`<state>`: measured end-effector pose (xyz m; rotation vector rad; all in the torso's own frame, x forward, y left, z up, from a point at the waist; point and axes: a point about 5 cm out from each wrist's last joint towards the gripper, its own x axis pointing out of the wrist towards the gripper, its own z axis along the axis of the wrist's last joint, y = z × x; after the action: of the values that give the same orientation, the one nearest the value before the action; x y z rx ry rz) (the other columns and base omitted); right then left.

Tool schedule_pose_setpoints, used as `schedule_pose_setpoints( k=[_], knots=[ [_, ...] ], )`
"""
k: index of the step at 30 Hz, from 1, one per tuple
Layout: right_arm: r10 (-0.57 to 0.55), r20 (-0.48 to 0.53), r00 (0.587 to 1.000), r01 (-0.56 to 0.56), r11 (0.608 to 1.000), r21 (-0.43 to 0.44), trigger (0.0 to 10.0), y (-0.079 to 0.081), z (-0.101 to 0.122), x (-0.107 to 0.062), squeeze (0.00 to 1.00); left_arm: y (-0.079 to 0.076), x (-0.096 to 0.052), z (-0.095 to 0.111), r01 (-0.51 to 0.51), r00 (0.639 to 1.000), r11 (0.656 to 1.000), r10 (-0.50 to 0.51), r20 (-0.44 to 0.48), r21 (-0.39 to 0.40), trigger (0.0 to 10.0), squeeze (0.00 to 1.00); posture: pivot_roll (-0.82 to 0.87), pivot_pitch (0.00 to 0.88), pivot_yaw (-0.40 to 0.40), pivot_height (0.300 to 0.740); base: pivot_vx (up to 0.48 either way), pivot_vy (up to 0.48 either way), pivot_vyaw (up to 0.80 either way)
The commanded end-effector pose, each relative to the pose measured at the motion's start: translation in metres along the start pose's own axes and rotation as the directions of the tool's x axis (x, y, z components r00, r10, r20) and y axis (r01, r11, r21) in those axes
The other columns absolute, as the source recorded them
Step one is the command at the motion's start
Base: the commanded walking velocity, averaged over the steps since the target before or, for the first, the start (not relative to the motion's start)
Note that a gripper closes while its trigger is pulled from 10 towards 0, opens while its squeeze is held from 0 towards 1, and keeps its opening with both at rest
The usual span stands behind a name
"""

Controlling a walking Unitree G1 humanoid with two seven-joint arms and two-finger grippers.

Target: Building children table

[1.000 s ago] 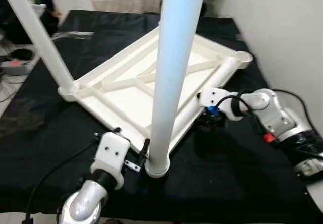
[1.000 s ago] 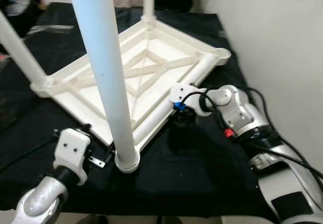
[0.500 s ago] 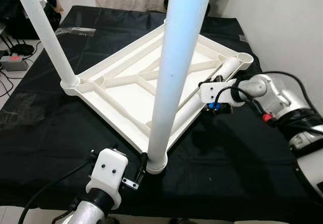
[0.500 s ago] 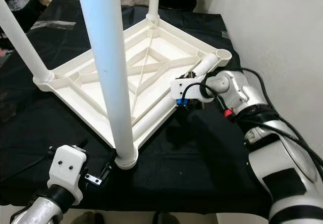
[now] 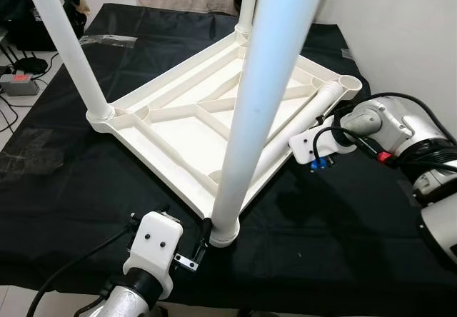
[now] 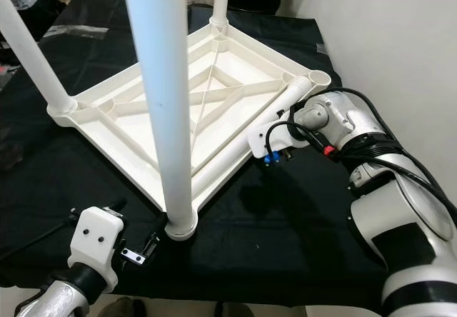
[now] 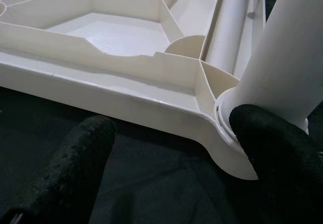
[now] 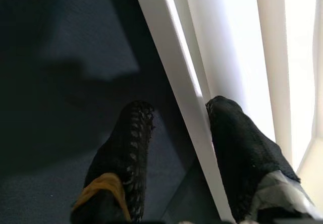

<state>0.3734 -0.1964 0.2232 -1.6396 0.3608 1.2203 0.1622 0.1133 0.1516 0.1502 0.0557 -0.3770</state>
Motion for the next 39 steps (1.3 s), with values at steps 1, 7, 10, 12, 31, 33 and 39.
schedule_pose_setpoints(
  k=[1, 7, 10, 12, 31, 33, 39],
  knots=[
    [0.118, -0.035, 0.992, -0.119, 0.993, -0.012, 10.0, 0.016, -0.007, 0.006, 0.00, -0.002, -0.002, 0.000, 0.013, 1.000, 1.000, -0.013, -0.009, -0.003, 10.0, 0.00, 0.02, 0.180, -0.121, 0.740, 0.000, 0.000, 0.00],
    [0.130, -0.037, 0.991, -0.131, 0.991, -0.021, 0.0, 0.017, -0.006, 0.009, 0.00, 0.000, -0.001, 0.001, 0.007, 1.000, 1.000, -0.007, -0.007, 0.003, 10.0, 0.00, 0.02, 0.181, -0.122, 0.740, 0.000, 0.000, 0.00],
    [0.187, -0.005, 0.982, -0.187, 0.982, -0.014, 0.0, 0.025, -0.007, 0.008, 0.00, 0.010, 0.003, 0.003, -0.029, 1.000, 0.999, 0.029, 0.006, 0.031, 10.0, 0.00, 0.01, 0.179, -0.126, 0.740, 0.000, 0.000, 0.00],
    [0.198, 0.004, 0.980, -0.198, 0.980, -0.012, 0.0, 0.026, -0.007, 0.008, 0.00, 0.012, 0.004, 0.004, -0.038, 0.999, 0.999, 0.038, 0.009, 0.036, 10.0, 0.00, 0.01, 0.179, -0.126, 0.740, 0.000, 0.000, 0.00],
    [-0.048, 0.374, 0.926, -0.151, 0.861, 0.486, 0.0, 0.024, 0.020, 0.029, 0.00, 0.051, 0.016, 0.015, -0.173, 0.984, 0.978, 0.166, 0.068, 0.116, 10.0, 0.00, -0.01, 0.156, -0.114, 0.740, 0.000, 0.000, 0.00],
    [-0.117, 0.377, 0.919, -0.127, 0.817, 0.563, 0.0, 0.018, 0.024, 0.034, 0.00, 0.049, 0.018, 0.015, -0.169, 0.984, 0.980, 0.161, 0.071, 0.110, 10.0, 0.00, 0.00, 0.152, -0.112, 0.740, 0.000, 0.000, 0.00],
    [-0.256, 0.323, 0.911, -0.060, 0.693, 0.719, 0.0, 0.009, 0.030, 0.045, 0.00, 0.046, 0.020, 0.016, -0.159, 0.985, 0.982, 0.152, 0.079, 0.102, 10.0, 0.00, 0.00, 0.145, -0.112, 0.740, 0.000, 0.000, 0.00]
  ],
)
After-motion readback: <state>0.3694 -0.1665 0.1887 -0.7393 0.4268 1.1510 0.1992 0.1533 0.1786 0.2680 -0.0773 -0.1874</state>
